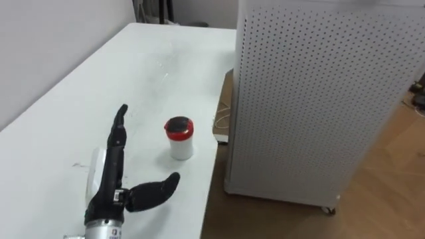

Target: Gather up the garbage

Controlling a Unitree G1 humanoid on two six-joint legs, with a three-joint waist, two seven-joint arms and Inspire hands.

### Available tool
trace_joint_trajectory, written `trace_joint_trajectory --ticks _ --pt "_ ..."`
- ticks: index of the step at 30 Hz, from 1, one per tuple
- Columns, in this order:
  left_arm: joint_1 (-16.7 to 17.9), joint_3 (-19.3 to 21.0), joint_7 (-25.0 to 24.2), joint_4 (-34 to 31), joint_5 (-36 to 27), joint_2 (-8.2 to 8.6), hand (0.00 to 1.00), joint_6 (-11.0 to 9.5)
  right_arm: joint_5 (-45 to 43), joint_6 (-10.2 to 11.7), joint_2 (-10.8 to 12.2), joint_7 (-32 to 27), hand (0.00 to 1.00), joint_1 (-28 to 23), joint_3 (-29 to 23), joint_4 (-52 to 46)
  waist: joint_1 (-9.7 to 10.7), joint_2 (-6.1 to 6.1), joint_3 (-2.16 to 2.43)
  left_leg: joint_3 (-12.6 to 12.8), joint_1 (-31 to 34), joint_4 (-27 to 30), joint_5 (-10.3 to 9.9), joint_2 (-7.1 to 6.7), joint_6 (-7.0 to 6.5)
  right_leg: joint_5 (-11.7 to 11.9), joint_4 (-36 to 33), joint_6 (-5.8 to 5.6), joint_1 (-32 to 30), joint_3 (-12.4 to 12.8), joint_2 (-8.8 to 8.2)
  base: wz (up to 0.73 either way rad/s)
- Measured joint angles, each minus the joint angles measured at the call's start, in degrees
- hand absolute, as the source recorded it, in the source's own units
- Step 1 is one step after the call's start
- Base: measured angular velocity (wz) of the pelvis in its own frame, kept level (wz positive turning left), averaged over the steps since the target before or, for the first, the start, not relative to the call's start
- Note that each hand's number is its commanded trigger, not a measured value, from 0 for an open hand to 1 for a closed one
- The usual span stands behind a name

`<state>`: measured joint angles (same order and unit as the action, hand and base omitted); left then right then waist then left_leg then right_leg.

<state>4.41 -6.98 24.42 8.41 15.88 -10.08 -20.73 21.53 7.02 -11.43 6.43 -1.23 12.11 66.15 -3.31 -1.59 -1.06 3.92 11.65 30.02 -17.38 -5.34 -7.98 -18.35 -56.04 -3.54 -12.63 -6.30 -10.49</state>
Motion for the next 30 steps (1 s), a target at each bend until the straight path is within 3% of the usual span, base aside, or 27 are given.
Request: trace_joint_trajectory --ticks 2,3,4,5,6,7,10,13,15,18,19,20,21,22,23,26,30 --pt "0.0 0.0 0.2 0.3 0.0 -0.06 0.00 -0.4 0.7 0.4 0.1 0.0 1.00 0.1 0.0 0.0 0.2 0.07 0.05 -1.1 -1.2 -1.2 0.0 0.57 0.15 -0.8 9.6 0.12 -1.4 -0.6 0.57 0.38" --pt "0.0 0.0 0.4 0.7 0.1 -0.08 0.00 -0.4 0.6 0.7 0.2 0.0 1.00 0.1 0.2 0.0 0.2 -0.01 0.07 -2.7 -1.9 -1.9 0.1 0.63 0.55 -0.6 18.7 0.18 -1.3 -1.3 0.84 0.47" --pt "0.0 -0.1 0.5 0.9 0.1 -0.16 0.00 -0.4 0.4 0.8 0.4 0.1 1.00 -0.1 0.3 0.0 0.4 -0.53 0.04 -3.4 -2.6 -2.7 -0.1 0.63 1.08 3.2 27.4 -0.06 -0.4 -1.6 1.45 0.56" --pt "0.0 -0.3 0.7 1.4 0.1 -0.03 0.00 -0.4 0.2 0.8 0.6 0.0 1.00 -0.1 0.3 0.0 0.8 -0.36 -0.11 -4.3 -3.1 -2.6 -0.2 0.90 1.38 5.9 28.4 -0.52 -0.1 -1.8 1.97 0.54" --pt "0.3 -0.8 1.0 2.4 0.2 -0.09 0.00 -0.4 -0.8 0.8 0.9 0.1 1.00 -0.1 0.3 0.1 0.6 -0.28 0.21 -4.8 -4.3 -3.5 0.1 1.38 2.17 6.4 31.0 -0.28 2.1 -2.6 2.85 0.29" --pt "0.3 -0.7 1.3 2.7 0.1 -0.20 0.00 -0.4 -1.8 0.8 0.9 0.1 1.00 -0.1 0.5 0.2 -0.1 -0.32 0.19 -4.8 -5.5 -5.1 0.3 2.10 2.50 6.7 33.0 0.20 4.0 -2.8 3.86 0.13" --pt "0.9 -0.5 1.6 2.9 -0.3 -0.79 0.00 -0.4 -2.4 1.1 1.0 0.7 1.00 0.6 1.7 0.1 -0.3 -1.11 0.31 -4.7 -7.8 -8.8 1.2 3.12 3.90 7.3 36.8 0.70 6.7 -2.9 5.10 -0.01" --pt "1.8 -0.5 1.5 2.8 0.0 -1.35 0.00 -0.3 -3.5 1.0 0.9 1.3 1.00 0.4 2.1 0.3 -0.2 -1.99 0.82 -4.8 -9.5 -11.2 1.4 3.74 4.27 7.4 38.7 0.78 7.9 -3.0 5.98 -0.06" --pt "2.0 -0.5 1.5 2.8 0.1 -1.59 0.00 -0.1 -3.8 1.0 0.8 1.4 1.00 0.3 2.3 0.5 -0.2 -2.19 0.90 -4.8 -10.3 -11.6 1.4 3.96 4.31 7.6 40.2 1.11 9.2 -2.7 6.28 -0.07" --pt "2.0 -0.5 1.5 2.8 0.0 -1.94 0.00 0.2 -3.8 0.8 0.9 1.9 1.00 0.0 2.6 0.6 0.3 -2.66 0.73 -3.7 -10.6 -9.2 1.4 3.86 4.34 8.1 43.8 0.93 12.8 -0.1 5.99 0.04" --pt "1.9 -0.6 1.5 2.8 -0.1 -2.16 0.00 0.3 -3.7 0.7 0.9 2.0 1.00 0.0 3.1 0.5 0.5 -3.04 0.41 -2.7 -9.6 -6.0 1.4 3.69 4.50 8.3 44.9 0.85 14.2 1.9 5.64 0.18" --pt "1.7 -0.7 1.5 2.8 -0.4 -2.25 0.00 0.3 -3.7 0.6 1.0 2.0 1.00 0.0 3.3 0.5 0.6 -3.35 0.19 -2.1 -8.1 -2.9 1.4 3.61 5.36 8.3 45.5 0.74 14.8 3.4 5.40 0.41" --pt "1.1 -1.3 1.5 2.6 -0.7 -2.17 0.00 0.3 -3.6 0.6 1.1 2.0 1.00 -0.1 3.5 0.5 0.8 -3.76 0.11 -2.2 -4.7 -3.4 0.5 3.98 7.17 8.4 45.8 0.66 14.6 7.1 5.13 0.71" --pt "0.0 -2.4 1.5 2.3 -0.4 -1.86 0.00 0.3 -3.6 0.4 1.0 1.9 1.00 0.0 2.8 0.7 1.3 -3.40 0.35 -1.1 -2.3 -6.8 1.8 5.39 4.96 7.8 45.3 -0.09 13.2 7.6 5.44 0.64" --pt "0.0 -3.2 1.6 2.3 0.1 -1.88 0.00 0.5 -3.8 -0.2 1.4 1.9 1.00 -0.2 2.5 0.8 0.5 -3.51 0.36 1.1 -2.2 -7.6 2.3 5.63 4.39 8.2 45.3 -0.56 12.0 6.1 5.34 0.31" --pt "0.4 -3.4 1.4 3.1 0.0 -2.81 0.00 1.1 -5.0 -0.3 2.0 2.8 1.00 0.5 2.6 0.5 -1.4 -3.02 0.13 1.8 -4.0 -8.4 2.4 5.50 4.29 8.9 45.7 -0.49 12.6 1.2 5.45 -0.33" --pt "0.6 -3.1 -0.1 2.7 0.0 -2.89 0.00 1.2 -6.7 -0.3 2.0 3.3 1.00 0.1 2.6 0.3 -1.2 -2.62 0.28 1.3 -5.3 -10.2 2.5 5.17 4.37 9.3 47.2 -0.65 14.1 -0.4 5.26 -0.03"
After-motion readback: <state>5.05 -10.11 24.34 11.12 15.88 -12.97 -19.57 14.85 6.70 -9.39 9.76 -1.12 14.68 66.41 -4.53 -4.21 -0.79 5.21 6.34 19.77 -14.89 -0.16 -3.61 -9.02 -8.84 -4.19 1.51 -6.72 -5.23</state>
